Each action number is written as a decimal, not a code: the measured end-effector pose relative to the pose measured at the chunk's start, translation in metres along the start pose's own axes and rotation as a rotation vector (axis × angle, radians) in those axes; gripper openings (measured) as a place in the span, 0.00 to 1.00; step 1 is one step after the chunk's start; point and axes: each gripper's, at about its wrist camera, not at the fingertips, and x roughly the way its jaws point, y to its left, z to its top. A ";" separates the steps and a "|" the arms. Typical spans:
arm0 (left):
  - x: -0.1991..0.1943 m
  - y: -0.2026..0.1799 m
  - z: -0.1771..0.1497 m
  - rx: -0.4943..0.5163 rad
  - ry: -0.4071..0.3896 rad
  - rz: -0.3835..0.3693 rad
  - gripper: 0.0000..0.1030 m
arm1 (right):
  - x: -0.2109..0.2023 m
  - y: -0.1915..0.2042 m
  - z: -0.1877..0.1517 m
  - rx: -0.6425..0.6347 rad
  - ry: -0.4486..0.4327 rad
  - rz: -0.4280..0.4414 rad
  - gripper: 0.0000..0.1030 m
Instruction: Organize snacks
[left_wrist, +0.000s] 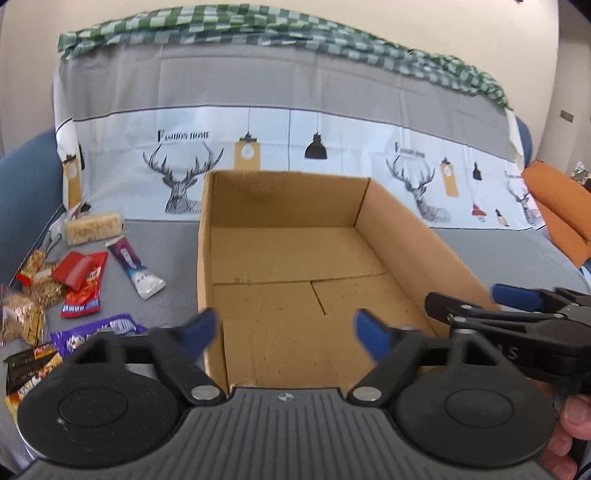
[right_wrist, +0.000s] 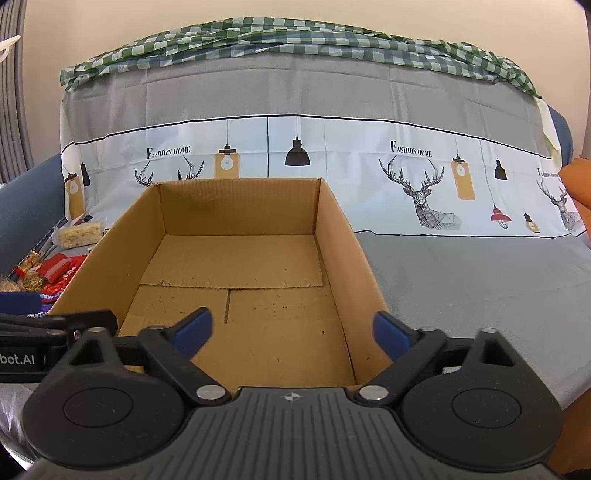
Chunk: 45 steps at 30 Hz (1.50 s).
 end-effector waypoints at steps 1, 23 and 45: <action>-0.002 0.003 0.001 -0.006 0.000 -0.020 0.62 | -0.001 0.001 0.001 0.004 -0.004 0.009 0.73; 0.009 0.285 0.015 -0.939 -0.005 0.032 0.28 | -0.019 0.161 0.035 0.105 -0.054 0.570 0.31; 0.029 0.324 -0.020 -1.262 0.029 0.326 0.66 | 0.178 0.265 0.003 0.328 0.495 0.404 0.65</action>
